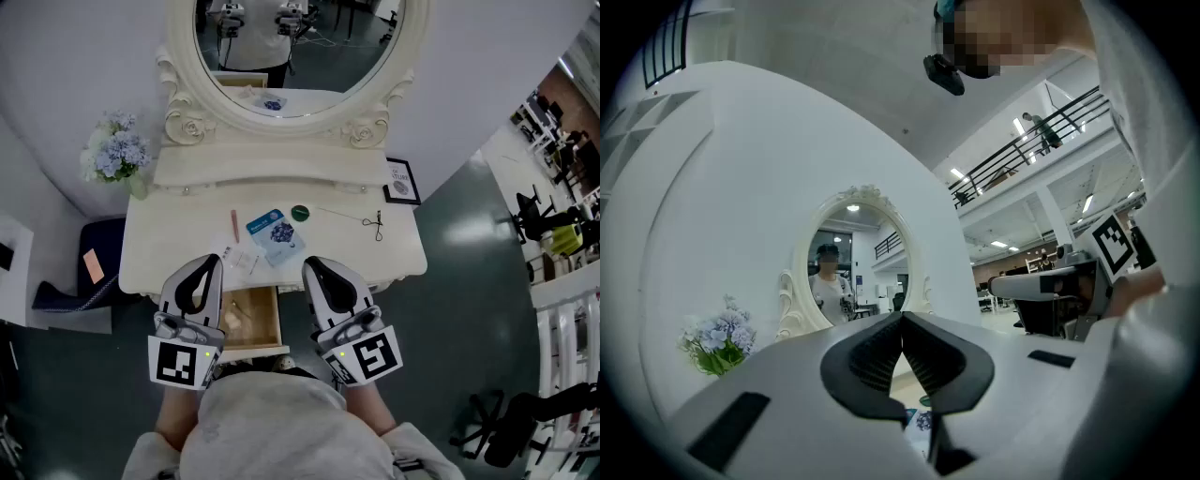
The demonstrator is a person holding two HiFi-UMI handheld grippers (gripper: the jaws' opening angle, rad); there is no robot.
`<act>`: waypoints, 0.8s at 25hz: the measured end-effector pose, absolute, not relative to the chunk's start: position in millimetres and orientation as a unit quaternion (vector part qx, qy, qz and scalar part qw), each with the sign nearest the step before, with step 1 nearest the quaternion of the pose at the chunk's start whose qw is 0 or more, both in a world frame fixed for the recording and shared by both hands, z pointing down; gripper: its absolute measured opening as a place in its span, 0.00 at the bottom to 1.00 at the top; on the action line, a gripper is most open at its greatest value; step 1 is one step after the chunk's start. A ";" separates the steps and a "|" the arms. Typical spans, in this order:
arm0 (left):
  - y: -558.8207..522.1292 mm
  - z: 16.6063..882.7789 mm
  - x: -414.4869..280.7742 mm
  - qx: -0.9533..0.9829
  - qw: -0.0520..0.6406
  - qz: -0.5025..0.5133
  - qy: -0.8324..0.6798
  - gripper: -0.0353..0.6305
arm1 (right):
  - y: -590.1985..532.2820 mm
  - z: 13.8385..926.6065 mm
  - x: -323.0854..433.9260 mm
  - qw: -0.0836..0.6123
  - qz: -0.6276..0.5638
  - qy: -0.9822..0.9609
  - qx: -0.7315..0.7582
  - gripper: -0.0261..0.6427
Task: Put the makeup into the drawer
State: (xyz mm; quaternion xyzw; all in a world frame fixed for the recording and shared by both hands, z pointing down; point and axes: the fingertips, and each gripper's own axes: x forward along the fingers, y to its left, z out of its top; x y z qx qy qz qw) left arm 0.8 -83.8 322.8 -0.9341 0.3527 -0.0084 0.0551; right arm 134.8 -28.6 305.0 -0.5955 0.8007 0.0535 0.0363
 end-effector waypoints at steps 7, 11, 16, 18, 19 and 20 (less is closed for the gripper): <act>-93.2 316.3 -7.8 -0.930 0.055 0.011 0.363 0.07 | -38.2 306.9 126.6 0.035 0.052 0.804 -0.592 0.08; -95.7 325.4 -13.7 -0.931 0.053 -0.013 0.360 0.08 | -45.6 310.3 124.5 0.037 0.046 0.802 -0.595 0.08; -100.6 328.1 -22.2 -0.930 0.050 -0.012 0.364 0.07 | -69.9 338.5 127.2 0.005 -0.006 0.800 -0.600 0.08; -102.2 330.0 -25.3 -0.930 0.048 -0.013 0.365 0.07 | -84.6 358.5 127.1 -0.030 -0.035 0.799 -0.600 0.08; -102.7 331.1 -26.8 -0.930 0.047 -0.013 0.366 0.07 | -91.6 368.3 126.7 -0.044 -0.050 0.799 -0.598 0.08; -103.3 332.4 -28.3 -0.929 0.046 -0.014 0.366 0.07 | -98.4 377.6 126.2 -0.054 -0.066 0.799 -0.595 0.08</act>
